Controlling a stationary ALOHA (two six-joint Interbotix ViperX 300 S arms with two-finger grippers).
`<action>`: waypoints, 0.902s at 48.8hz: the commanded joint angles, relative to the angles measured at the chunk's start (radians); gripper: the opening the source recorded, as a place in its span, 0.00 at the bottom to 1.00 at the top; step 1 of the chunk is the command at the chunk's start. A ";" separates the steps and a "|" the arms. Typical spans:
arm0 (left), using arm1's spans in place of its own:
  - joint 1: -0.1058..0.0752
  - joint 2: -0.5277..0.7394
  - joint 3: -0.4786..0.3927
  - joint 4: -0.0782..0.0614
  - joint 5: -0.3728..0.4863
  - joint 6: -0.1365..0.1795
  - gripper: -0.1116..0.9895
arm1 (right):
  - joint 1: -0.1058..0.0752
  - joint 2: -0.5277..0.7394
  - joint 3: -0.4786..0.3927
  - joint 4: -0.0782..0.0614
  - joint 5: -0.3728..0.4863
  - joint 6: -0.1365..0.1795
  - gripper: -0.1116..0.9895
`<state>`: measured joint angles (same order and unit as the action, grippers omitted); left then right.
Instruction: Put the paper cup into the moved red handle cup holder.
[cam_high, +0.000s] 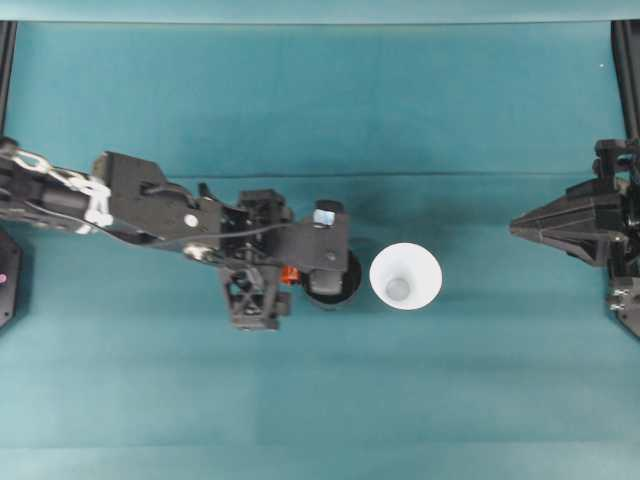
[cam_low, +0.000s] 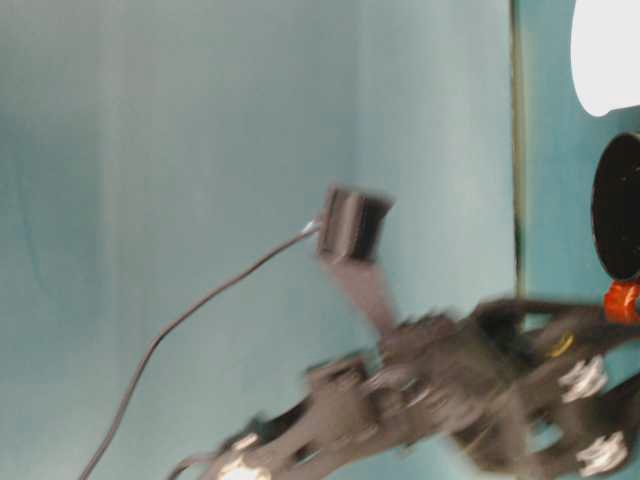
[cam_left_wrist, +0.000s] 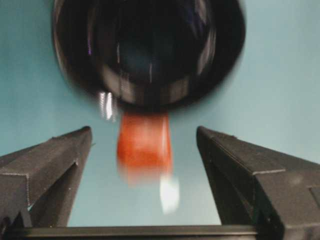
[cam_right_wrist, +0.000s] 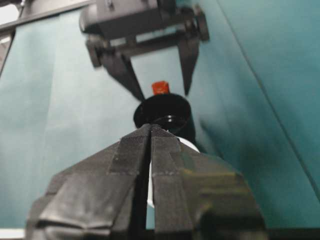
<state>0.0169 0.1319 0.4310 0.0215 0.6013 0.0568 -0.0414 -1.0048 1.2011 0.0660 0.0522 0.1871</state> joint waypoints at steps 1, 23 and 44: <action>0.000 -0.109 0.008 0.002 0.028 0.000 0.93 | -0.003 0.005 -0.005 0.003 -0.006 0.014 0.02; -0.031 -0.472 0.189 0.002 0.017 -0.002 0.92 | -0.002 0.008 -0.008 0.003 0.101 0.094 0.02; -0.044 -0.543 0.265 0.005 -0.072 -0.011 0.92 | -0.067 0.115 -0.135 0.002 0.370 0.204 0.03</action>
<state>-0.0245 -0.3988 0.7056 0.0215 0.5400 0.0476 -0.0874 -0.9281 1.1152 0.0660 0.3835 0.3636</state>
